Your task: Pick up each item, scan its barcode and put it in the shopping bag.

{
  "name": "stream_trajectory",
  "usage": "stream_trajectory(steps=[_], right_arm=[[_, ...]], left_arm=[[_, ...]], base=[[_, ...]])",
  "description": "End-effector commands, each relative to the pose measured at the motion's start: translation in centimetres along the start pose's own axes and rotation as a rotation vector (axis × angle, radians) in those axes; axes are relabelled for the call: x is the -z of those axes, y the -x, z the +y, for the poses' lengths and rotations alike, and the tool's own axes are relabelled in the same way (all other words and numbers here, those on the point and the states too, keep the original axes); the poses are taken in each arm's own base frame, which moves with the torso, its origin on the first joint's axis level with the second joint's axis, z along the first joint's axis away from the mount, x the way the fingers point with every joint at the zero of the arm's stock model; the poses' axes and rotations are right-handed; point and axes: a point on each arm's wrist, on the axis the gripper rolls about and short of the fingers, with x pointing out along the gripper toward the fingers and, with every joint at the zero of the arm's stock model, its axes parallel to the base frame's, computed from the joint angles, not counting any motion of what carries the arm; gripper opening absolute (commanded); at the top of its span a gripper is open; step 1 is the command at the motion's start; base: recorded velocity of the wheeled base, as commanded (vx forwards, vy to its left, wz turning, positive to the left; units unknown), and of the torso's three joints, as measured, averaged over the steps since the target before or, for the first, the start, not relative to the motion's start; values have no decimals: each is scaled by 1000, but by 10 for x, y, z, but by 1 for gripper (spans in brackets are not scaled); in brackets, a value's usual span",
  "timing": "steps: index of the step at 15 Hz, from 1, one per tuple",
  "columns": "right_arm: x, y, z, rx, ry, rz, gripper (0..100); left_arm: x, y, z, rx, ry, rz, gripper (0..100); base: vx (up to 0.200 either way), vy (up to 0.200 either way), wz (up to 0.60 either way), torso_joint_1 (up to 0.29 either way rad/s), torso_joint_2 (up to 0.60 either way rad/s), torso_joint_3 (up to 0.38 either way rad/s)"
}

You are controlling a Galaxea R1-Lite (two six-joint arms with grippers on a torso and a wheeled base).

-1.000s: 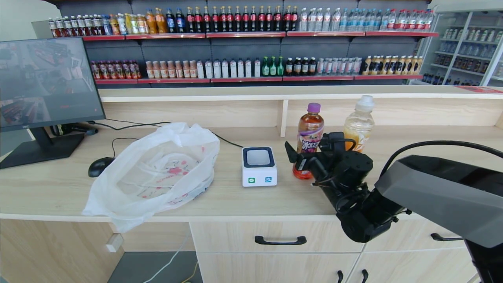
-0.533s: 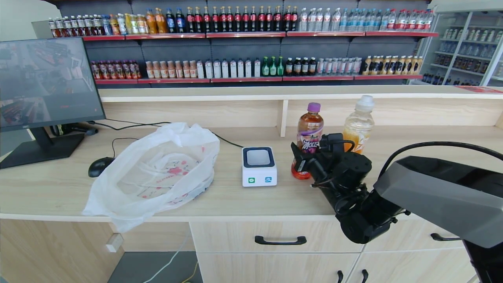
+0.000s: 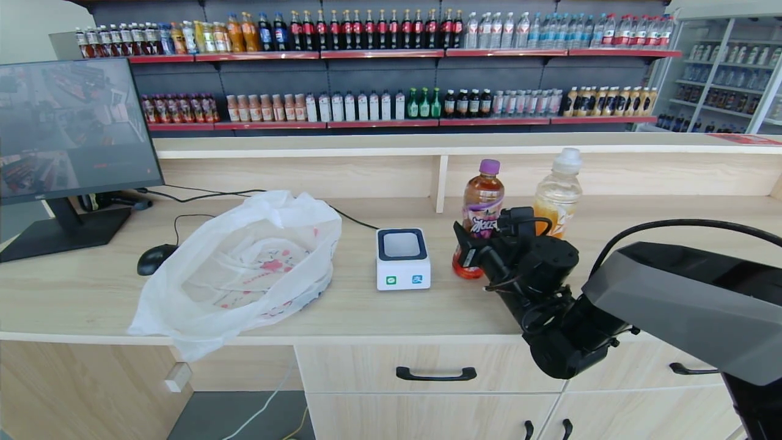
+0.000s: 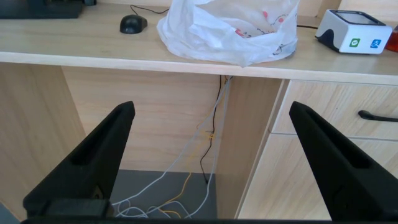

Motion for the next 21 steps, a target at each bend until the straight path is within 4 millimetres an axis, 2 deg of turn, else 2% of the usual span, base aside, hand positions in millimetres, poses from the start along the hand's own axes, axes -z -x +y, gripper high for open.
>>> stream_trajectory(steps=[1, 5, 11, 14, 17, 19, 21], right_arm=[[-9, 0, 2, -4, -4, -21, 0], [-18, 4, 7, -15, -13, -32, 0], [-56, 29, 12, -36, -22, -53, 0], [-78, 53, 17, -57, -43, -48, 0], [-96, 78, 31, -109, -60, -50, 0], [-106, 102, 52, -190, -81, -40, 0], [-110, 119, 64, -238, -91, -21, 0]], left_arm=[[0, 0, 0, 0, -1, 1, 100], [0, 0, 0, 0, -1, 1, 100], [0, 0, 0, 0, -1, 1, 100], [0, 0, 0, 0, -1, -1, 100], [0, 0, 0, 0, -1, 1, 100], [0, 0, 0, 0, 0, -1, 100], [0, 0, 0, 1, -1, -1, 100]], base=[[0, 0, 0, 0, 0, 0], [0, 0, 0, 0, 0, 0], [0, 0, 0, 0, 0, 0], [0, 0, 0, 0, 0, 0], [0, 0, 0, 0, 0, 0], [0, 0, 0, 0, 0, 0], [0, 0, 0, 0, 0, 0]])
